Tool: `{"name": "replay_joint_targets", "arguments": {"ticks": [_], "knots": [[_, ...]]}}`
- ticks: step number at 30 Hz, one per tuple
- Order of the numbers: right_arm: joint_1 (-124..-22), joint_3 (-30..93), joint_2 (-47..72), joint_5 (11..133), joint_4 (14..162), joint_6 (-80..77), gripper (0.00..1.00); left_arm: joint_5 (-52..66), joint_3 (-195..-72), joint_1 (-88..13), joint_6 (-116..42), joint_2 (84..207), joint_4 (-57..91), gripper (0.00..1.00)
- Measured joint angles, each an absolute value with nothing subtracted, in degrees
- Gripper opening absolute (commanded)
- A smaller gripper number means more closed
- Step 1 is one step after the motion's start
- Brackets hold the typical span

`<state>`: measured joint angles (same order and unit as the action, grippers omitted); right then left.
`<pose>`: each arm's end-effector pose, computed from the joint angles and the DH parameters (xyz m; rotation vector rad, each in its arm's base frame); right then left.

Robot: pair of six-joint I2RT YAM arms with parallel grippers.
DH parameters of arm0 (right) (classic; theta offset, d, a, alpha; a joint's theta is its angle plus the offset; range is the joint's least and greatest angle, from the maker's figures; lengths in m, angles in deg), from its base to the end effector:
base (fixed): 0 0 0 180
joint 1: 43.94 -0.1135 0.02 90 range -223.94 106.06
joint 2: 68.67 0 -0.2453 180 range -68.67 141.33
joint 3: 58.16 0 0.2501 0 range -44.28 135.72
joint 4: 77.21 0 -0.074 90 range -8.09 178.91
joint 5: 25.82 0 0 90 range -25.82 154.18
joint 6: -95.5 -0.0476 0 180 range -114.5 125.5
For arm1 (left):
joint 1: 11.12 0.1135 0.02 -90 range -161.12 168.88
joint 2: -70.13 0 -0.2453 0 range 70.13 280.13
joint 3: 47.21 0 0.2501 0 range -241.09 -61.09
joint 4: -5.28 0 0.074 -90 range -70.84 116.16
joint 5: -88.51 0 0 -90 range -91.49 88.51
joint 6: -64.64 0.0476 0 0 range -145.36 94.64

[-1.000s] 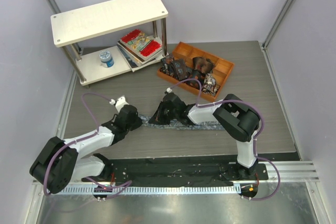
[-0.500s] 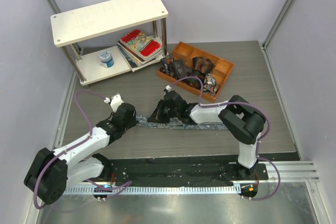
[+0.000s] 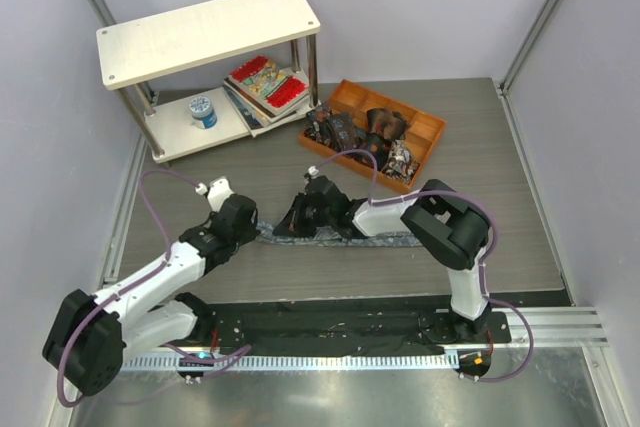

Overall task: Roll the ties
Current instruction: Roll the tie at the center of the board.

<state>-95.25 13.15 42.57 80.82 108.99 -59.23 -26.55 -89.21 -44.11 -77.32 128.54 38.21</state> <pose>0.2395 0.3208 0.1152 0.0988 2.5283 1.3395 0.1852 -0.0962 0.1630 -0.5730 2.2658 -0.2009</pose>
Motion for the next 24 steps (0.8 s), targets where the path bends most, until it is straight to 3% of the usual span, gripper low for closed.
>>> {"name": "replay_joint_targets", "arguments": {"ticks": [24], "knots": [[-97.8, 23.4, 52.6, 83.4, 110.3, -60.7, 0.01, -27.5, -91.3, -45.5, -75.9, 123.7, 43.0, 0.0]]}}
